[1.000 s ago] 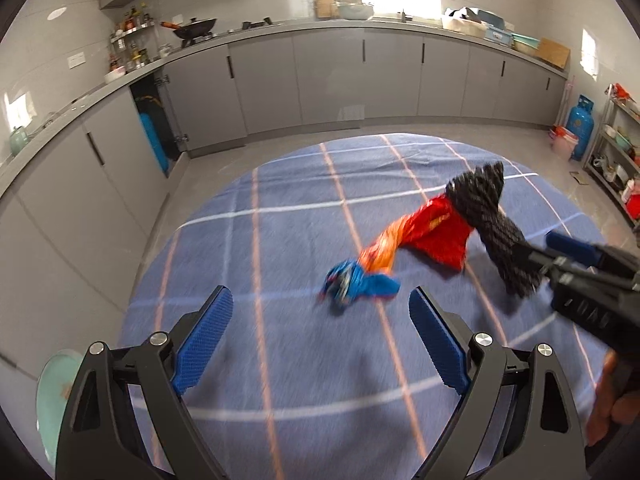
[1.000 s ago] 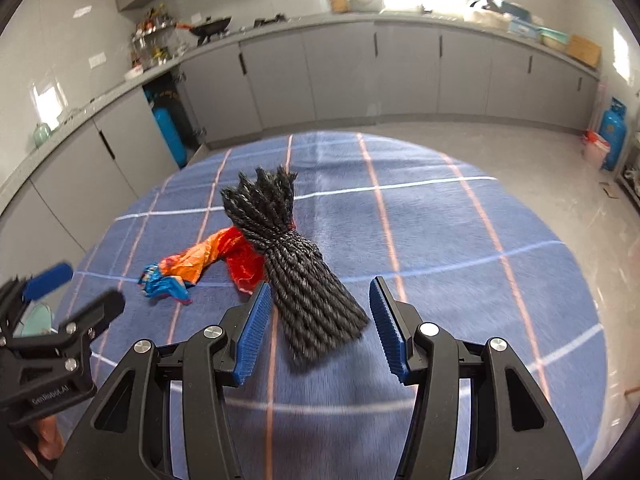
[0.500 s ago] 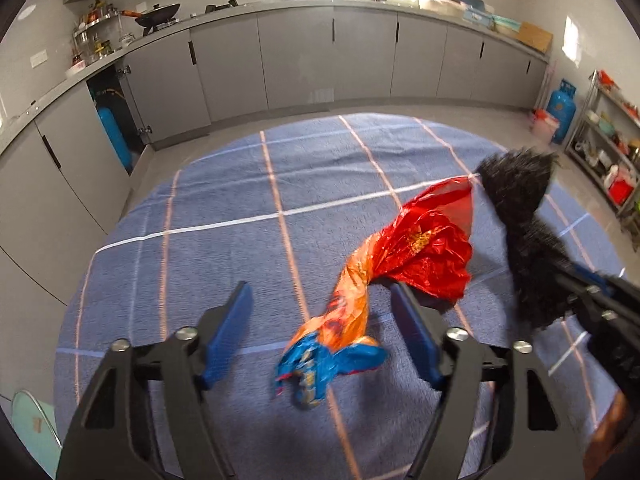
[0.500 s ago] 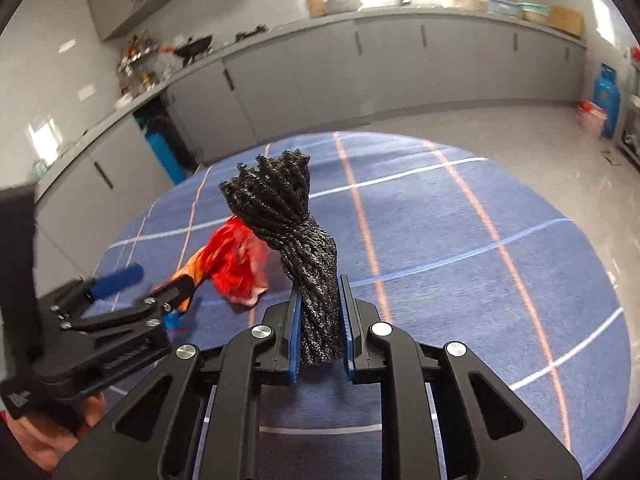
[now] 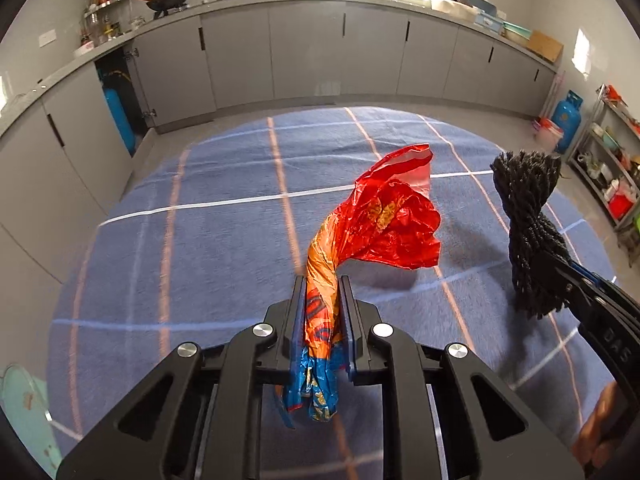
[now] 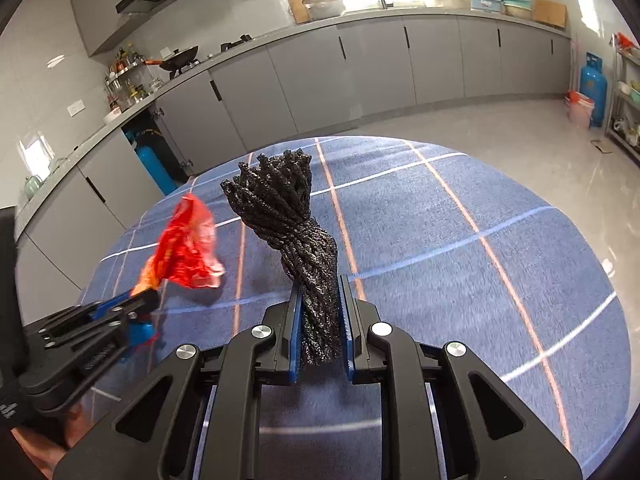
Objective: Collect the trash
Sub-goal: 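Carry the red bag and black mesh net over the teal bucket with both grippers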
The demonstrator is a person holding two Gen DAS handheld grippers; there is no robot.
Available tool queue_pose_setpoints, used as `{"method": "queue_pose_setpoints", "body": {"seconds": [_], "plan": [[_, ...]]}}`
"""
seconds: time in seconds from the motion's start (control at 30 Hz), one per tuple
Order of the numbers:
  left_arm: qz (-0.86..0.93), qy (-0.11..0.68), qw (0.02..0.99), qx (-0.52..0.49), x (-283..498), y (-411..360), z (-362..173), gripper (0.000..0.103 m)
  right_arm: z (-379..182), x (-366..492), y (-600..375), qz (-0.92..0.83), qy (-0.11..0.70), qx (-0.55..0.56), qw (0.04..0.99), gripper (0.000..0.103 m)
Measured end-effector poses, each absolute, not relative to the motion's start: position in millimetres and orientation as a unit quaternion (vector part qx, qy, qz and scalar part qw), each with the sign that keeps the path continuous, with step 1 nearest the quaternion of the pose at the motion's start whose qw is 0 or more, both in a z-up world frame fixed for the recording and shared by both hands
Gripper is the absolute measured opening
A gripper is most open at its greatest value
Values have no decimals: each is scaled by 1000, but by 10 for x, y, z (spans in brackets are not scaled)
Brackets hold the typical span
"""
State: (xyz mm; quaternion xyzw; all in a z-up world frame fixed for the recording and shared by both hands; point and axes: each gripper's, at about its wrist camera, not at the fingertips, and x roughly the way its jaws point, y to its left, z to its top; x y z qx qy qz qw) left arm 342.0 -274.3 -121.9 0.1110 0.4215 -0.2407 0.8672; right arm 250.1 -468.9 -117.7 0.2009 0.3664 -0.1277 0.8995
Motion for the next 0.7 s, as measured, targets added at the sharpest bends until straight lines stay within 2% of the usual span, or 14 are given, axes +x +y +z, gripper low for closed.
{"method": "queue_pose_setpoints", "body": {"seconds": [0.5, 0.7], "plan": [[-151, 375, 906, 129, 2515, -1655, -742, 16, -796, 1867, -3830, -69, 353, 231, 904, 17], [-124, 380, 911, 96, 2242, -1161, -661, 16, -671, 1729, -3429, -48, 352, 232, 906, 17]]}}
